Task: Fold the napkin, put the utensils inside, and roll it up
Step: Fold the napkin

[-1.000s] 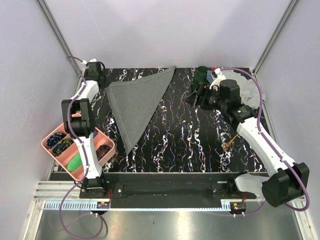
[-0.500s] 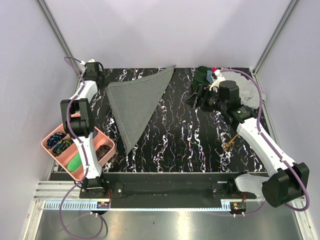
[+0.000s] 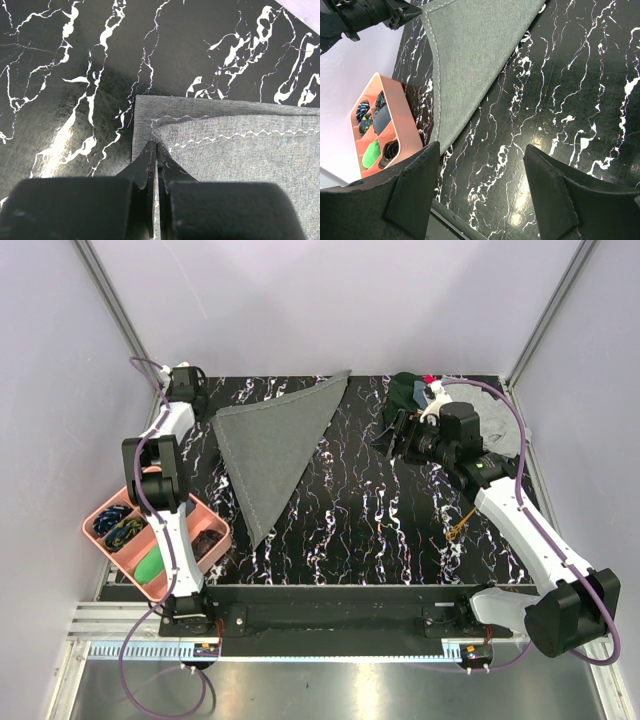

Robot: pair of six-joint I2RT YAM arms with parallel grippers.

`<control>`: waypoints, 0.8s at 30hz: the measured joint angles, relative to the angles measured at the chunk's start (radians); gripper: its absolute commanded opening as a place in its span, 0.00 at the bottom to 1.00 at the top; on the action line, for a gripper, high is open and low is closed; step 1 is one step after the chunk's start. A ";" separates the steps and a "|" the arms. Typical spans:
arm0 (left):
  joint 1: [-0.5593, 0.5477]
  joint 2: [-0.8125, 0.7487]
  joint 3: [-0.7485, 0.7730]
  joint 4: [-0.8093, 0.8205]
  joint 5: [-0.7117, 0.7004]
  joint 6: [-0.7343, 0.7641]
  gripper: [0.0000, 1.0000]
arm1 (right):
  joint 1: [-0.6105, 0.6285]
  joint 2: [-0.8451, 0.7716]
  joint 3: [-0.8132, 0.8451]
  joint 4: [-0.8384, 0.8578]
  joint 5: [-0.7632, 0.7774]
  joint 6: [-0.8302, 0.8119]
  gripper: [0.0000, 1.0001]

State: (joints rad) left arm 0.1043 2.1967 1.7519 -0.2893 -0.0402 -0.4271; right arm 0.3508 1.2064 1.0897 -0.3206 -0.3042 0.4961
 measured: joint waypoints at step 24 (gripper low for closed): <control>0.012 0.000 0.001 -0.002 0.002 0.000 0.00 | 0.000 -0.011 -0.013 -0.011 0.000 0.010 0.76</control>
State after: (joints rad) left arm 0.1162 2.1967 1.7531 -0.2916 -0.0380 -0.4267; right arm 0.3508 1.1954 1.0763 -0.3317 -0.3042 0.5056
